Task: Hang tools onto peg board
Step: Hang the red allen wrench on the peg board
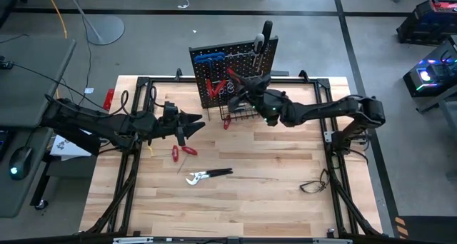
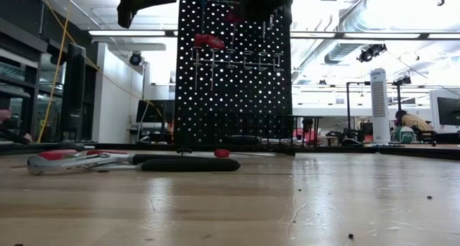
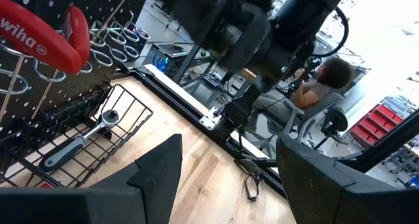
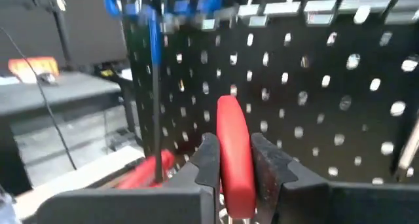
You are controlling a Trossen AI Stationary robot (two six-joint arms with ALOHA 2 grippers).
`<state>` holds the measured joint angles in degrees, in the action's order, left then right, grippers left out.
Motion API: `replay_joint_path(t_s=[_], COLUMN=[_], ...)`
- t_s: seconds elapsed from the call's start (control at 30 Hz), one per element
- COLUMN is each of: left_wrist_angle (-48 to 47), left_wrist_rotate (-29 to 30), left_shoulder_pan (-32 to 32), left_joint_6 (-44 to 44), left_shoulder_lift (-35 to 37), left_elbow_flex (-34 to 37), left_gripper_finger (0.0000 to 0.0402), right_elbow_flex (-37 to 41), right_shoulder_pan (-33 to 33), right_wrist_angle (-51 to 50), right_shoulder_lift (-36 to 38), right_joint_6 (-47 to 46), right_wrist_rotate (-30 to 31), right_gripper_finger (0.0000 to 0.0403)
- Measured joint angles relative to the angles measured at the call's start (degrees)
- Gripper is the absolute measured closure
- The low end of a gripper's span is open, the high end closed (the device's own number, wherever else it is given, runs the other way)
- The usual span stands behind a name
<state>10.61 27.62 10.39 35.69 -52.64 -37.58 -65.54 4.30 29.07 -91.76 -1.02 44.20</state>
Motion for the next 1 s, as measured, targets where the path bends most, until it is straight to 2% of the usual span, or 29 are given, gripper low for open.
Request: replay_joint_path(t_s=[0.4, 0.47, 0.57, 0.63, 0.73, 0.9, 1.0], left_wrist_angle=[0.0, 0.0, 0.0, 0.0, 0.0, -3.4, -14.5], left_wrist_rotate=[0.0, 0.0, 0.0, 0.0, 0.0, -2.3, -5.1], left_shoulder_pan=[0.0, 0.0, 0.0, 0.0, 0.0, 0.7, 2.6], left_joint_6=[-3.0, -3.5, -4.9, -5.8, -7.4, -5.7, 0.6], left_shoulder_lift=[0.0, 0.0, 0.0, 0.0, 0.1, 0.9, 1.3], left_elbow_flex=[0.0, 0.0, 0.0, 0.0, 0.0, 0.0, -0.1], left_gripper_finger=[0.0174, 0.0174, 0.0174, 0.0174, 0.0174, 0.0174, 0.0176], right_elbow_flex=[0.0, 0.0, 0.0, 0.0, 0.0, 0.0, 0.0], right_shoulder_pan=[0.2, 0.2, -0.6, -1.6, -3.4, -7.6, -11.0], right_wrist_angle=[-2.6, -2.9, -2.9, -3.1, -3.6, -4.5, -7.0], right_shoulder_lift=[-1.3, -1.3, -1.3, -1.0, 0.1, 4.3, 7.6], right_joint_6=[4.5, 4.7, 4.7, 4.9, 6.1, 8.9, 8.5], right_wrist_rotate=[1.3, 0.9, 0.6, 2.0, 5.1, 11.1, 13.3], right_gripper_finger=[0.0358, 0.0322, 0.0245, 0.0196, 0.0144, 0.0117, 0.0116])
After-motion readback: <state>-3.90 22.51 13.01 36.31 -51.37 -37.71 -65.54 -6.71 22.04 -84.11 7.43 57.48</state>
